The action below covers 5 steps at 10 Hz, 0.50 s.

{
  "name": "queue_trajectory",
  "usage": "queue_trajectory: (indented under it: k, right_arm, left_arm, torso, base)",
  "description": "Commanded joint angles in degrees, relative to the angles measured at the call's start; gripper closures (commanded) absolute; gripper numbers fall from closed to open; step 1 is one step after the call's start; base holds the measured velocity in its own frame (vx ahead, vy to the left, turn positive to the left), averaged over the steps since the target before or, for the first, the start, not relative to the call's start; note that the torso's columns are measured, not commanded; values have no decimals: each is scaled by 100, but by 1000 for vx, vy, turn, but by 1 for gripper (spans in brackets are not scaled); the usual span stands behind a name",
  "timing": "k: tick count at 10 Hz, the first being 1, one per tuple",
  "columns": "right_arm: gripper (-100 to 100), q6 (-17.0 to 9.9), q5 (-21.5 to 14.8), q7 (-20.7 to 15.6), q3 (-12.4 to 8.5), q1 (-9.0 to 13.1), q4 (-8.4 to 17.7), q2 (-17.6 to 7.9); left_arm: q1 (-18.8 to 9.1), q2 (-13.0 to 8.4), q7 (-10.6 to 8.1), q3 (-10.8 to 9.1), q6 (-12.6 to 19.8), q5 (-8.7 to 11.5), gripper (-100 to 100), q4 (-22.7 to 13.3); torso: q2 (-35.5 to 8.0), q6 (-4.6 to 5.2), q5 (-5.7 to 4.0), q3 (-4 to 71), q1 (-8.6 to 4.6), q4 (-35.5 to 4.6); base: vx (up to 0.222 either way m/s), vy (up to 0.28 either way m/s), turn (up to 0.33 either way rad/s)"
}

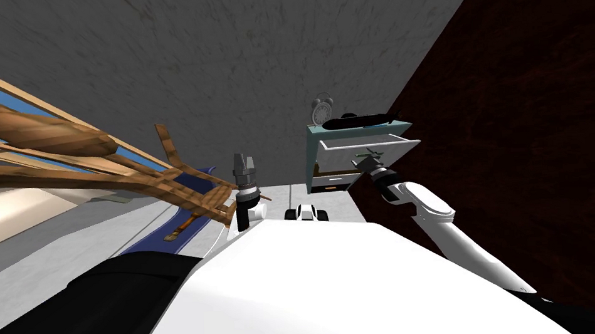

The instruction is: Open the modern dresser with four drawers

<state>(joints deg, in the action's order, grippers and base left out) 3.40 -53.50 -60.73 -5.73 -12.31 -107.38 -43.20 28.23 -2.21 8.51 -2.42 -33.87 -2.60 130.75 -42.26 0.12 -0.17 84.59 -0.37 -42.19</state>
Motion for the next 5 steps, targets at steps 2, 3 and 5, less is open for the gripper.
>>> queue_trajectory:
  k: [2,3,5]
  right_arm:
    - [-100,24,243,257,-162,50,131,-547]
    - [-100,26,311,335,-206,51,146,-705]
    - [-100,30,447,491,-296,53,175,-1022]
  left_arm:
    - [0,1,0,1,0,0,0,0]
    - [0,1,0,1,0,0,0,0]
    - [0,1,0,1,0,0,0,0]
  torso:
    - [-9,-12,25,-7,57,-11]
    - [-5,-13,23,-4,52,-10]
    - [3,-13,17,1,39,-7]
  base:
    - [-16,72,4]
    - [-3,80,9]
    - [11,86,5]
